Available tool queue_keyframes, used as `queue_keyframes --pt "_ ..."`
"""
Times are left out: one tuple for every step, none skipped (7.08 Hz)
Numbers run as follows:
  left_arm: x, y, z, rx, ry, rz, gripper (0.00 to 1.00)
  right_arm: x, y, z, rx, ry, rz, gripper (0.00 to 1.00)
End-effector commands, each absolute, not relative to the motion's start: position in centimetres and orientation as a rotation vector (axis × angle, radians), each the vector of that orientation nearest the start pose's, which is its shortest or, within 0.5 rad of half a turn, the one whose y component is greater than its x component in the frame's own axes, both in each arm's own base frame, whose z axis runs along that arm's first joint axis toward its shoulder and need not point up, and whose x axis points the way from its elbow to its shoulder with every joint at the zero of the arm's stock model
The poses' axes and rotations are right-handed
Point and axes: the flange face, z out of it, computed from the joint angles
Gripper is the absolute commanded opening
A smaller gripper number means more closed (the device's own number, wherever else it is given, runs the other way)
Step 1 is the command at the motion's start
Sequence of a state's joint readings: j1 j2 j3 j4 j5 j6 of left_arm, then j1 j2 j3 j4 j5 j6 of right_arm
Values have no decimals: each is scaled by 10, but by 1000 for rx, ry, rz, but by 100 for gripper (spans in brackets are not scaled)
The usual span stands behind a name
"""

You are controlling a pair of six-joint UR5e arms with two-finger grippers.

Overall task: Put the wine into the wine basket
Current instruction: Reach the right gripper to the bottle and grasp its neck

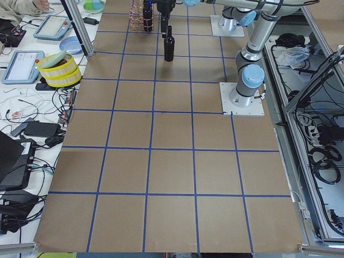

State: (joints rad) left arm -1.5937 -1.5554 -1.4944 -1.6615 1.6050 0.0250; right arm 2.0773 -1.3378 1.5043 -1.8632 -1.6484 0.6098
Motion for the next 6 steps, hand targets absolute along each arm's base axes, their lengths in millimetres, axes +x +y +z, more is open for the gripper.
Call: queue_keyframes --pt "-143 -481 522 76 3107 5 100 398 -458 414 155 3168 -201 100" --pt "-143 -481 523 76 3107 2 100 396 -453 401 146 3180 -161 100" --pt "-143 -480 522 79 3108 5 100 394 -450 393 143 3188 -147 100" --pt "-144 -479 525 79 3111 -5 100 394 -448 391 150 3191 -131 100" --pt "-145 -476 528 81 3117 -10 100 395 -452 386 145 3185 -129 100" --pt "-145 -477 524 81 3116 9 100 397 -454 380 139 3190 -113 100"
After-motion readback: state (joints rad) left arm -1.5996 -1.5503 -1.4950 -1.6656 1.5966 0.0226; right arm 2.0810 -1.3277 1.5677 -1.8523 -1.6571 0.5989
